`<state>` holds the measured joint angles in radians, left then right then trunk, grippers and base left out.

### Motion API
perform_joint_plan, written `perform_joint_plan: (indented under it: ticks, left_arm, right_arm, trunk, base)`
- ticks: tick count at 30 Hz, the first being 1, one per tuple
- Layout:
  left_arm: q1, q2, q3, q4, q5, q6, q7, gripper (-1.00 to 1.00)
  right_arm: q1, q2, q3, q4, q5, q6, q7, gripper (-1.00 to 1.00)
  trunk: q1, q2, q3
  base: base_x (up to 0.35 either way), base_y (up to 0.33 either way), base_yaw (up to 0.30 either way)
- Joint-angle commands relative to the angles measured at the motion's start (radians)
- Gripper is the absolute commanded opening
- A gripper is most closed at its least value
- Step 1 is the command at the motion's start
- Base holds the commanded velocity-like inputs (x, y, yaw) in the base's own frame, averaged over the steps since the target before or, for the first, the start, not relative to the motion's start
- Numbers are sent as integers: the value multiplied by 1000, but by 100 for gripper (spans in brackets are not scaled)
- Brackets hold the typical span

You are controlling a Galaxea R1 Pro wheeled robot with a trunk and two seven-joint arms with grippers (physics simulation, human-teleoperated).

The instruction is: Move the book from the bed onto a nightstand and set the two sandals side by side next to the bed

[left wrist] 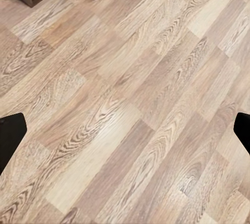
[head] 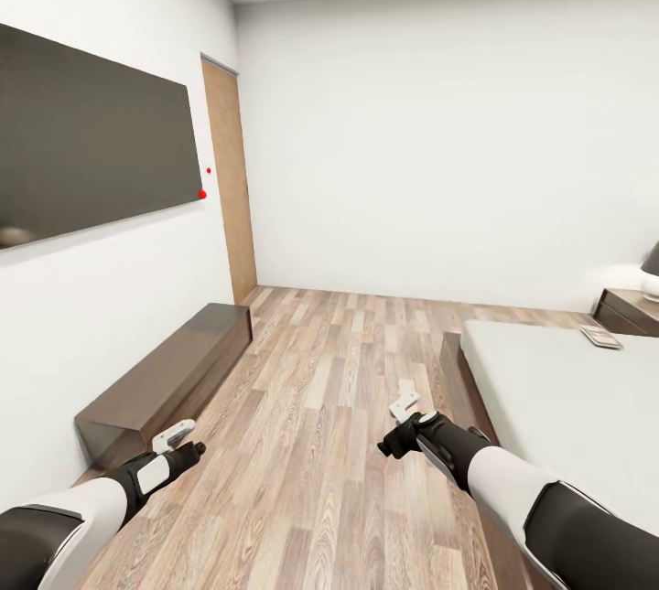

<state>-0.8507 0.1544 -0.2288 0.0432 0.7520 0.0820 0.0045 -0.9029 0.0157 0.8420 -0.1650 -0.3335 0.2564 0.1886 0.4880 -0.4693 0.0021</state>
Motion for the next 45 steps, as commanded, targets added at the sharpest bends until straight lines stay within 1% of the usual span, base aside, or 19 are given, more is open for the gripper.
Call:
perform_joint_plan:
  ticks: [1,7,13,20,34,45]
  left_arm:
    - [-1,0,-8,1,9,3,1,100]
    - [-1,0,-9,1,9,3,0,100]
    - [-1,0,-9,1,9,3,0,100]
    - [-1,0,-9,1,9,3,1,100]
    - [-1,0,-9,1,9,2,2,100]
    - [-1,0,-9,1,9,2,2,100]
  right_arm:
    - [-1,0,7,-1,-10,4,0,100]
    - [-1,0,8,-1,-10,4,0,100]
    - [-1,0,7,-1,-10,4,0,100]
    - [-1,0,6,-1,-10,5,-1,100]
    - [-1,0,5,-1,-10,6,-41,100]
    - [-1,0,6,-1,-10,6,-49,100]
  trunk:
    - [0,-1,0]
    - [0,-1,0]
    - [0,-1,0]
    - [0,-1,0]
    - [0,-1,0]
    - [0,-1,0]
  base:
    - [0,0,0]
    - [22,9,0]
    - [184,117,0]
    - [266,180,0]
    - [288,198,0]
    - [300,177,0]
